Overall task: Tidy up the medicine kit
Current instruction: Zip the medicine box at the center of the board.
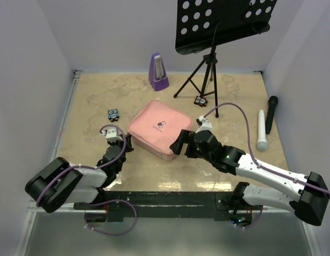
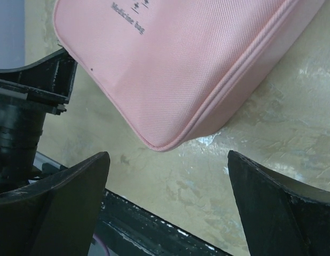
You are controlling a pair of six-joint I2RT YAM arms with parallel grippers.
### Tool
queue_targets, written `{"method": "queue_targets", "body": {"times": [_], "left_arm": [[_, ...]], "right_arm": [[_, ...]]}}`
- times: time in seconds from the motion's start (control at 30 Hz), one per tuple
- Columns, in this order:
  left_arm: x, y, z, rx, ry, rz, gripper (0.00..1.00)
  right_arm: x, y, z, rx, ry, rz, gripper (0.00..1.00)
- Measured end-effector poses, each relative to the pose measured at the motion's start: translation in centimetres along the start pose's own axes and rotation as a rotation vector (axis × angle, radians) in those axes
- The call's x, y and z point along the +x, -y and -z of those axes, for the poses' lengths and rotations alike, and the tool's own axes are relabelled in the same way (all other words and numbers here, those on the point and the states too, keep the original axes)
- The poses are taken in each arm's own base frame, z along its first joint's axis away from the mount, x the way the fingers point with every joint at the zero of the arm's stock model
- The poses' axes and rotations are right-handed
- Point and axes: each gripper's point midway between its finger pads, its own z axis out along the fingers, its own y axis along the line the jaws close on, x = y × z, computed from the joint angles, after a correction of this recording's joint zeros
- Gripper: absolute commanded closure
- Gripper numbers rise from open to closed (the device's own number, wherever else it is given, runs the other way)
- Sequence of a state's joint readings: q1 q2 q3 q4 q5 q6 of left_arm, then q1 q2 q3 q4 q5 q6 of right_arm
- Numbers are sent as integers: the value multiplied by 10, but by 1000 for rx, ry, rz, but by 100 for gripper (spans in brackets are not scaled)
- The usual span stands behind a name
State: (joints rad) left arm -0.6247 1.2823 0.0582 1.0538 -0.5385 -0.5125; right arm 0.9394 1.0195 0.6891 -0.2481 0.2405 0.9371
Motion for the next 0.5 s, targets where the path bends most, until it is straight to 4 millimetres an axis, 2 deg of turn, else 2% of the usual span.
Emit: {"method": "queue_targets", "body": {"times": [0.23, 0.5], "left_arm": [[3, 7, 4, 17, -1, 25, 100], [10, 23, 8, 71, -17, 25, 100]], "right_arm": [[26, 15, -9, 0, -49, -103, 9], [13, 1, -17, -61, -3, -185, 17]]}}
